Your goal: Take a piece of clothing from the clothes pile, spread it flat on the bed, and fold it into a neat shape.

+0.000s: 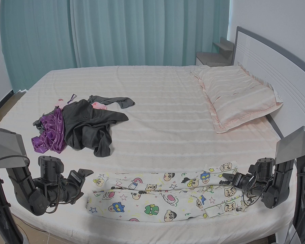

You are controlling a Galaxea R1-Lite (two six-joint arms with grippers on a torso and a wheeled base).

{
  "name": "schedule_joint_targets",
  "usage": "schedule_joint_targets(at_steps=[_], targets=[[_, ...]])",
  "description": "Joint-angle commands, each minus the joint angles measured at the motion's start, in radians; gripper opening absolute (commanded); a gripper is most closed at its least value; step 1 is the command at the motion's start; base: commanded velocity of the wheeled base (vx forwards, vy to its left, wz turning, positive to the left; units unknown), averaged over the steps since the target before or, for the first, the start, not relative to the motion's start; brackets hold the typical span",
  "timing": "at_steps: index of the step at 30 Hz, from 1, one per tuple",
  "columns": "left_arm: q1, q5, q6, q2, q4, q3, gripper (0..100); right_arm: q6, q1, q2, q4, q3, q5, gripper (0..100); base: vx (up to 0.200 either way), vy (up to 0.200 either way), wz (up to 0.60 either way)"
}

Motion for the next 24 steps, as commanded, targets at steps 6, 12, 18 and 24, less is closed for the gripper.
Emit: schedule_joint_targets(at_steps=[6, 12, 18, 24], targets=[[-0.002, 0.0, 0.0, 0.002, 0.0, 0.0, 100, 0.04, -0.014, -0.021, 0.005, 0.004, 0.002, 0, 0.0, 0.0, 0.0], [-0.002, 0.0, 0.001, 0.002, -0.002, 0.007, 100, 0.043, -0.038, -0.068, 0.005, 0.07, 0.008, 0, 0.0, 0.0, 0.0], [-0.002, 0.0, 0.001, 0.002, -0.002, 0.009, 100, 0.038, -0.063, -0.057, 0.01, 0.098, 0.008, 0, 0.0, 0.0, 0.0], [-0.002, -0.002, 0.001, 0.002, -0.002, 0.004, 100, 0.03, -0.075, -0.047, 0.011, 0.102, 0.008, 0, 0.0, 0.0, 0.0]])
